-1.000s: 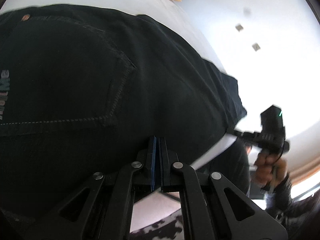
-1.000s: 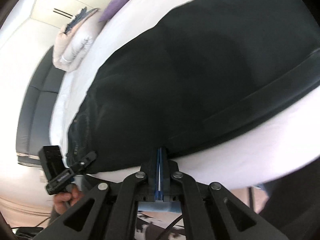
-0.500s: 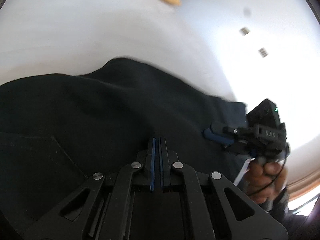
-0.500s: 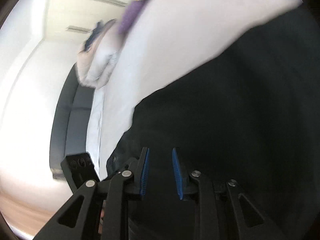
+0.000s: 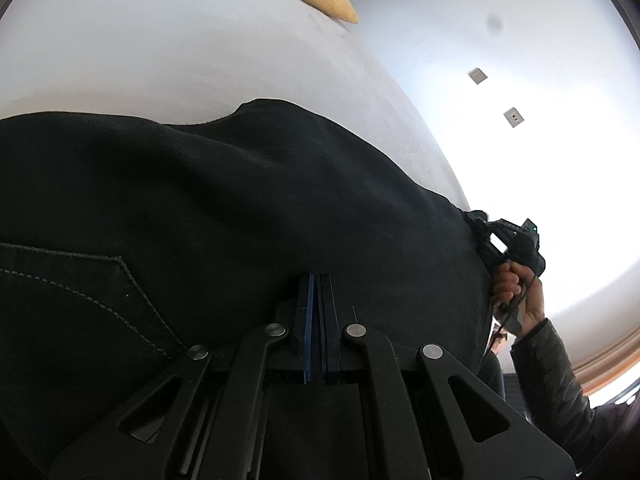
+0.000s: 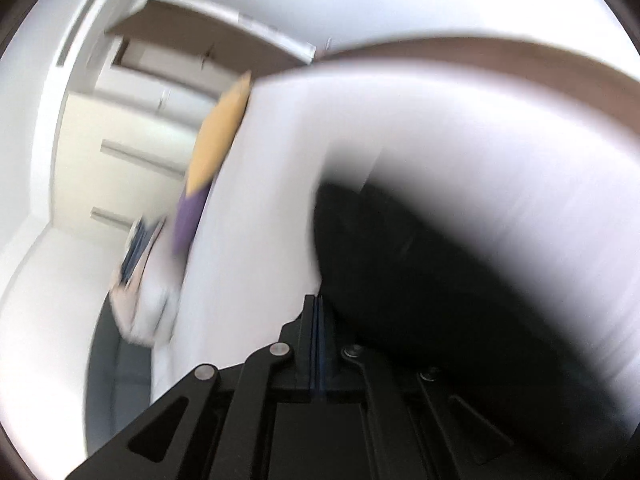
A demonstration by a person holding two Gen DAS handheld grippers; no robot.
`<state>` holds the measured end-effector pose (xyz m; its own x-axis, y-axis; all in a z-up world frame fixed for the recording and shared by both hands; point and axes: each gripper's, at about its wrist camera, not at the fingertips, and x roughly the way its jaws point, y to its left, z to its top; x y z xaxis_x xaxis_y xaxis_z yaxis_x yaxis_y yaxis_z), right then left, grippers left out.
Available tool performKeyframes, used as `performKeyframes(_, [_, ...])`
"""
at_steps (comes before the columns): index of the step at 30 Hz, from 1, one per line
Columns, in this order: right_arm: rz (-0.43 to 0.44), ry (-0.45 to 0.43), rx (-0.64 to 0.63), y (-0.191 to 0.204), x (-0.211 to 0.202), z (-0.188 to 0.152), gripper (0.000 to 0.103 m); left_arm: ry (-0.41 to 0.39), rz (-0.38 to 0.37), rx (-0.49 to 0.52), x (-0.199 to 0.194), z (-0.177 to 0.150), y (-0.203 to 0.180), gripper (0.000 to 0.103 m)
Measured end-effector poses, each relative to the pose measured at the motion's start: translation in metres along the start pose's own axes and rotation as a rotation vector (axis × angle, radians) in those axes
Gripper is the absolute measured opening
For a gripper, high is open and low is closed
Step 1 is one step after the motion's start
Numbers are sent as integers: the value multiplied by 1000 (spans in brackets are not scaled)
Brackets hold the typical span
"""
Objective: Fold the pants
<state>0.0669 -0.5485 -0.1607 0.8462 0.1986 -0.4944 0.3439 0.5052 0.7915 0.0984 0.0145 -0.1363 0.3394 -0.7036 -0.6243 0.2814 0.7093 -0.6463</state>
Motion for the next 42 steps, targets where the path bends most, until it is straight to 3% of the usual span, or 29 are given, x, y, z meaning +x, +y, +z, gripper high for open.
performKeyframes(4, [-68, -117, 29, -9, -25, 16, 0, -10, 2, 7, -2, -10, 5, 2])
performKeyframes(5, [-150, -161, 86, -18, -37, 18, 0, -13, 3, 5, 5, -11, -4, 2])
performKeyframes(6, [-170, -198, 148, -26, -50, 17, 0, -16, 5, 0, 16, -12, -14, 2])
performKeyframes(8, [-143, -183, 124, -18, -63, 8, 2, -21, 32, -8, 13, -13, -20, 2])
performKeyframes(10, [-66, -152, -21, 19, -76, -17, 3, -26, 55, 16, 3, -14, -32, 2])
performKeyframes(13, [107, -8, -157, 74, -66, -72, 4, -50, -37, 143, -2, -7, -84, 2])
performKeyframes(16, [204, 247, -251, 123, -12, -147, 7, -3, -48, 228, 32, -1, -117, 2])
performKeyframes(20, [187, 443, -259, 131, 46, -201, 7, 85, -5, 130, 72, 9, -87, 2])
performKeyframes(22, [148, 482, -223, 116, 61, -206, 0, 69, -56, 41, 65, 8, -58, 2])
performKeyframes(26, [160, 377, -178, 93, 46, -183, 0, 16, -79, -67, 32, -8, -16, 2])
performKeyframes(33, [101, 122, -58, 35, -14, -127, 0, -62, -28, -97, -34, -39, 29, 2])
performKeyframes(37, [60, 1, 2, 13, -46, -102, 0, -112, -13, -103, -64, -62, 33, 2])
performKeyframes(42, [-7, -131, 135, -12, -96, -81, 0, -153, 71, -71, -103, -96, 28, 2])
